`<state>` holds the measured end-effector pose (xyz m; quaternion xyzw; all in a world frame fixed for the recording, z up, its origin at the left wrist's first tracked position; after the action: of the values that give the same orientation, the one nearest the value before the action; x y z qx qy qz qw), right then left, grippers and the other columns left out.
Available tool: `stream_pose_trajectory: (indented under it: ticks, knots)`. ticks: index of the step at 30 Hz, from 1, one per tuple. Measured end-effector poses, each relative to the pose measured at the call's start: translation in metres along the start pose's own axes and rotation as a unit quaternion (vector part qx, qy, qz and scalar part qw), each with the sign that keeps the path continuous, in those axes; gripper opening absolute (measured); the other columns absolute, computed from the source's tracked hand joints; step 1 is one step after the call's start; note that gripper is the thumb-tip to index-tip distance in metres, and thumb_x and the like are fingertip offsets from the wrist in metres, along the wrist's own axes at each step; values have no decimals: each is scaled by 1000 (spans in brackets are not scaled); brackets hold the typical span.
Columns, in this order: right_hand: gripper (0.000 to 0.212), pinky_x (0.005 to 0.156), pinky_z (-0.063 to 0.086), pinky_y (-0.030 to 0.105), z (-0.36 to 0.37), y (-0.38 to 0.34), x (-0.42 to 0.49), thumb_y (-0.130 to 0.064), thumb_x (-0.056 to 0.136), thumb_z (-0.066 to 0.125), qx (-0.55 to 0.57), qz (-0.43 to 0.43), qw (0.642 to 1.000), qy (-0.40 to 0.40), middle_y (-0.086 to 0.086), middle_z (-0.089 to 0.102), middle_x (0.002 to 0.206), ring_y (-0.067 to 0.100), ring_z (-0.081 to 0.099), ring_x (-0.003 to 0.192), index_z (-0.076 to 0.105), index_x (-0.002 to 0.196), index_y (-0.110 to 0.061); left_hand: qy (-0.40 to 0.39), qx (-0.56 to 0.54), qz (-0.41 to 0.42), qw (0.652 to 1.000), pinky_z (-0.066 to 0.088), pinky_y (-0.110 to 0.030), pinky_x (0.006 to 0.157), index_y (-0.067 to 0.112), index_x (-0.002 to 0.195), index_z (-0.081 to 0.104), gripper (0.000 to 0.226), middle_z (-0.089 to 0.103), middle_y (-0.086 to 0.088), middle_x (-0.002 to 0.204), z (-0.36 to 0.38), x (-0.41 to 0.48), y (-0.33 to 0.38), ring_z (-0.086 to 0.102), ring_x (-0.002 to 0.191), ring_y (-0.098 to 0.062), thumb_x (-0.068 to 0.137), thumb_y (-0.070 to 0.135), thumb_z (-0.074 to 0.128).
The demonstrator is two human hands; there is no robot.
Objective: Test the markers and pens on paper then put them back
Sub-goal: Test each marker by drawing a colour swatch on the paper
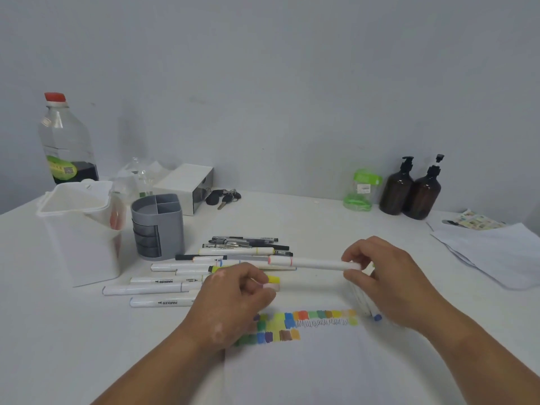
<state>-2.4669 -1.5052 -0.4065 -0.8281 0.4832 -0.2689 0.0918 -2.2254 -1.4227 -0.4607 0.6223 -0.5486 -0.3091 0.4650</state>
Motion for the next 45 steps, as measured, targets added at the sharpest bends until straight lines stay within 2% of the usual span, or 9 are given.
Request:
stream_pose_trajectory:
  ticks: [4, 9, 15, 21, 25, 28, 30, 40, 45]
  knots:
    - [31, 69, 40, 9, 16, -19, -8, -11, 85, 80, 58, -20, 998, 26, -14, 58, 90, -6, 54, 77, 63, 86, -38, -28, -135, -47, 989, 57, -27, 54, 33, 102, 68, 30, 73, -2, 84, 3, -3, -2, 60, 58, -5, 80, 20, 83]
    - [39, 67, 41, 10, 25, -19, -12, -6, 80, 81, 103, -17, 993, 53, -19, 59, 93, 2, 55, 74, 61, 79, -39, -13, 12, 36, 999, 62, -38, 63, 34, 95, 71, 11, 66, 0, 76, 3, -3, 5, 59, 60, -8, 87, 28, 76]
    - [42, 59, 41, 9, 28, -12, -20, -1, 74, 82, 168, 18, 983, 67, -16, 59, 85, 13, 56, 65, 60, 77, -36, -47, 47, 91, 994, 48, -10, 49, 45, 86, 71, 26, 67, 20, 86, 16, -11, 15, 63, 66, -1, 95, 22, 66]
    - [42, 57, 44, 11, 33, -7, -23, 4, 75, 76, 252, 44, 965, 55, -16, 61, 78, 6, 51, 60, 62, 81, -35, -52, 150, 149, 976, 45, -11, 63, 33, 100, 70, 13, 65, 16, 86, 21, -12, 20, 58, 84, -6, 100, 30, 57]
    - [45, 63, 57, 29, 51, -8, -26, 1, 65, 82, 466, 122, 876, -18, -1, 62, 81, 13, 62, 71, 71, 95, -32, -34, 149, 160, 975, 39, -13, 57, 29, 94, 67, 16, 58, 20, 73, 19, -12, 22, 51, 68, -6, 100, 36, 54]
    - [38, 56, 53, 29, 69, -20, -33, -5, 63, 79, 609, 167, 770, -93, 7, 63, 76, 18, 61, 64, 75, 99, -14, -32, 138, 167, 976, 36, -14, 56, 29, 97, 69, 18, 56, 15, 70, 19, -13, 24, 49, 65, -7, 99, 40, 54]
    - [27, 53, 50, 29, 76, -28, -37, -11, 68, 80, 635, 173, 742, -124, 8, 63, 77, 18, 60, 63, 76, 95, -10, -38, 134, 178, 974, 36, -15, 55, 29, 97, 69, 24, 57, 7, 72, 19, -14, 27, 48, 65, -10, 97, 46, 51]
    - [15, 57, 50, 26, 78, -43, -39, -34, 77, 80, 605, 129, 771, -149, 7, 66, 75, 16, 60, 63, 74, 82, -22, -69, 95, 177, 977, 51, -26, 67, 36, 105, 70, 20, 71, 6, 88, 24, -16, 30, 66, 79, -17, 96, 47, 56]
    - [10, 46, 44, 28, 66, -28, -33, -20, 73, 71, 604, 156, 780, -55, 8, 55, 60, 19, 52, 52, 65, 66, -20, -82, 109, 162, 977, 39, -5, 57, 34, 106, 71, 27, 61, 23, 56, 26, -18, 30, 63, 58, 5, 85, 50, 70]
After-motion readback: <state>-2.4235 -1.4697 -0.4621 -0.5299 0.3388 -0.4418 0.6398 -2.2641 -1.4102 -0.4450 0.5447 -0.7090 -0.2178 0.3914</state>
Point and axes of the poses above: each hand's wrist, its own x-axis towards the middle knuckle, its own z-axis out of the palm, y = z × x, the point moved 7 cm from there along x, towards the middle knuckle
